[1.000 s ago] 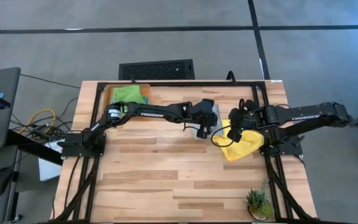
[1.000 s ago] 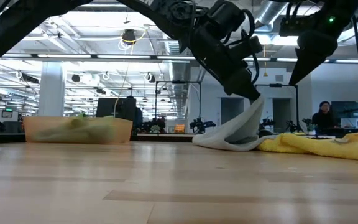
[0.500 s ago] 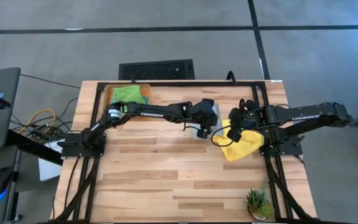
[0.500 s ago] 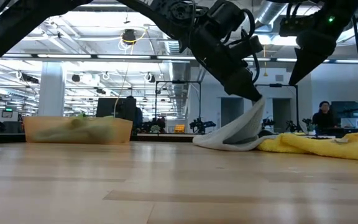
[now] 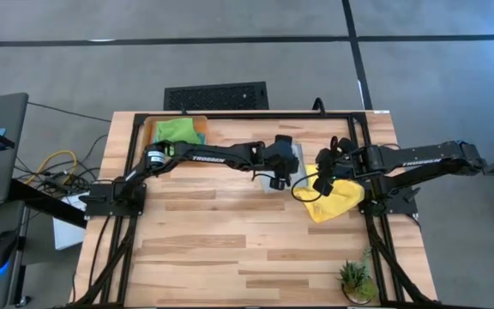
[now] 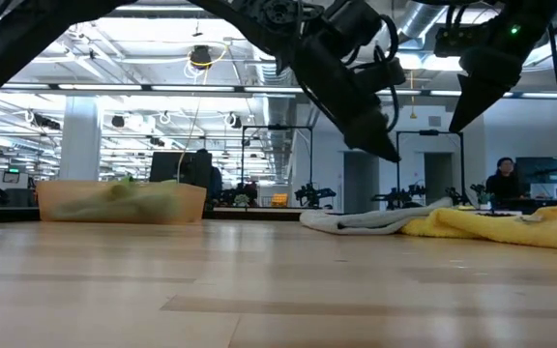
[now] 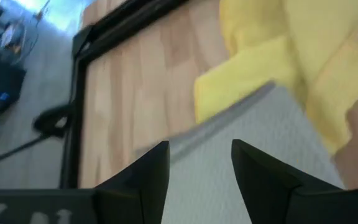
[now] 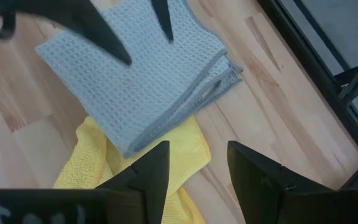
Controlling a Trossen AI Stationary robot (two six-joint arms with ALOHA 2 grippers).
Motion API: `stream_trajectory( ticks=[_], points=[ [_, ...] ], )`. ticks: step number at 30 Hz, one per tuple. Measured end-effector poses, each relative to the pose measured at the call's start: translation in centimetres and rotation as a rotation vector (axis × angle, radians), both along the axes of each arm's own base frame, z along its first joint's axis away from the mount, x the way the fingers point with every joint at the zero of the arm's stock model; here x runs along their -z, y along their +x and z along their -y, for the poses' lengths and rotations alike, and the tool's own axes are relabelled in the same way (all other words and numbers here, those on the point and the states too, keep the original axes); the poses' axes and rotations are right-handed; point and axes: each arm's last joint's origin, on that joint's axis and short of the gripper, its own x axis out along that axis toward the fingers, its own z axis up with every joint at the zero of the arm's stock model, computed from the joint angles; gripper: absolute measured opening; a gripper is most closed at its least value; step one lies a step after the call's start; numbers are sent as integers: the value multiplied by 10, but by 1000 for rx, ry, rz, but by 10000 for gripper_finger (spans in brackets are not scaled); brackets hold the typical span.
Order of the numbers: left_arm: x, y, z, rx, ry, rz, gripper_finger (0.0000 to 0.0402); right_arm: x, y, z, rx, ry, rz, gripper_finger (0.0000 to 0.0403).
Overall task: Fold microfiber towels
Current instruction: Put the gray microfiber cloth into the orange bin
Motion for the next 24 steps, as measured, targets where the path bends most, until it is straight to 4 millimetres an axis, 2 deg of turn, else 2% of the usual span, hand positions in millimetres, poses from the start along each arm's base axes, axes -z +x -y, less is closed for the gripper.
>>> stream_trajectory(
  ticks=[4, 10, 14, 16, 19, 24],
  points=[
    [-6, -17, -9, -74, -58, -109, 166, 0, 0, 0, 0, 0, 0, 185],
    [-12, -46, -22, -156, -253, -292, 166, 0, 1, 0, -19, -7, -5, 185],
    [-2, -61, -28, -164, -469, -419, 166, 0, 1, 0, -58, -23, -25, 185],
    [8, -65, -27, -146, -514, -452, 166, 0, 1, 0, -60, -23, -26, 185],
    [27, -71, -16, -87, -478, -535, 166, 0, 1, 0, -61, -24, -26, 185],
    [51, -68, 2, -3, -286, -518, 166, 0, 1, 0, -61, -24, -26, 185]
  ],
)
